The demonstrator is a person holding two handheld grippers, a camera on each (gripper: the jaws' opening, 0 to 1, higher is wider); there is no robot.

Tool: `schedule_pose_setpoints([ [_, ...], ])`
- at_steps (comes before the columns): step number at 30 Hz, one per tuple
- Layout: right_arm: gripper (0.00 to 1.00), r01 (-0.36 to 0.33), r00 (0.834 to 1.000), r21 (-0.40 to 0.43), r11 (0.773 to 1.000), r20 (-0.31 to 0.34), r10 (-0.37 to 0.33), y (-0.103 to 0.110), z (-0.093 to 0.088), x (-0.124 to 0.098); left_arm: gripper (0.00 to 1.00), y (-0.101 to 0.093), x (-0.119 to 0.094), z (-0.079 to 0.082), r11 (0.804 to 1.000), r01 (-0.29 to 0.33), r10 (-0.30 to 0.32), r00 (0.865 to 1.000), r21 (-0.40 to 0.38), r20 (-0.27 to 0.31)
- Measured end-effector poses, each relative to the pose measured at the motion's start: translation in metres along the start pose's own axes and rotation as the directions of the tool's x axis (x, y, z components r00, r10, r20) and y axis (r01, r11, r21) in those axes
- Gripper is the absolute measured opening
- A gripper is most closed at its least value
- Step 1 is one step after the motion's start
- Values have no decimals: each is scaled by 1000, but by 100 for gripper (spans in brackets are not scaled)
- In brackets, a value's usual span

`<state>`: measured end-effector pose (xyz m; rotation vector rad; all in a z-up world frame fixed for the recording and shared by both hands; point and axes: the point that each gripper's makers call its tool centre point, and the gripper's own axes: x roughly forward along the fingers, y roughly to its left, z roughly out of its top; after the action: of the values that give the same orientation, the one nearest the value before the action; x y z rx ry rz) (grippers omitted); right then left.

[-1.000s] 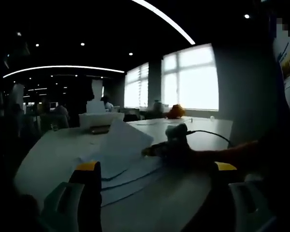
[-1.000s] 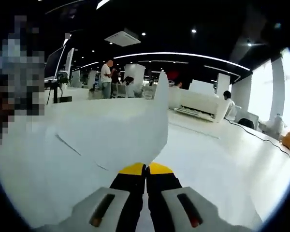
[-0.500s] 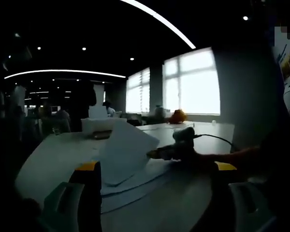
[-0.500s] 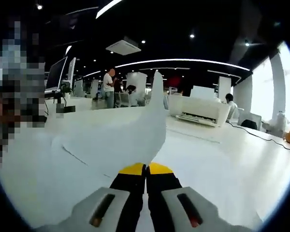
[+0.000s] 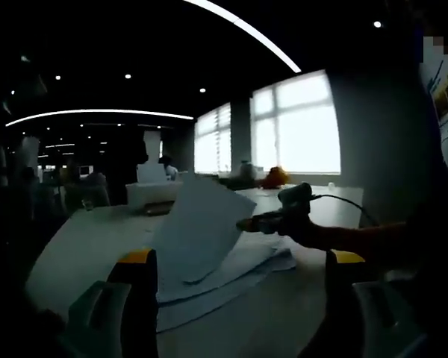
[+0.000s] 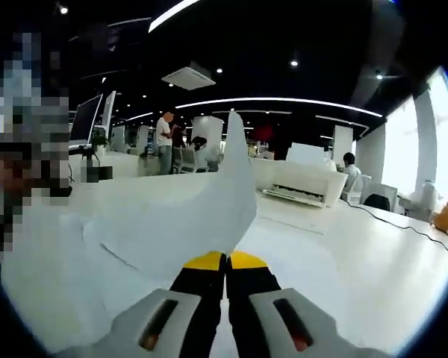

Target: Organize the stack of printing papers by aligning and flattening the scattered papers on the table

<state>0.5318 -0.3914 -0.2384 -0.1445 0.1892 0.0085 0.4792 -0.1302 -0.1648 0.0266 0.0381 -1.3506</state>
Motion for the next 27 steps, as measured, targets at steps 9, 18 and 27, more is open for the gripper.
schedule_pose_setpoints([
  [9,0,-44,998,5,999,48,44,4,35,-19,96,-1,-1,4,1000,3,-3,1000,4,16],
  [18,0,-53,997,33,998,50,52,5,51,-35,96,-5,-4,8,1000,9,-9,1000,4,23],
  [27,0,-51,996,6,999,79,51,7,80,-59,95,-8,-4,11,1000,17,-17,999,-17,33],
])
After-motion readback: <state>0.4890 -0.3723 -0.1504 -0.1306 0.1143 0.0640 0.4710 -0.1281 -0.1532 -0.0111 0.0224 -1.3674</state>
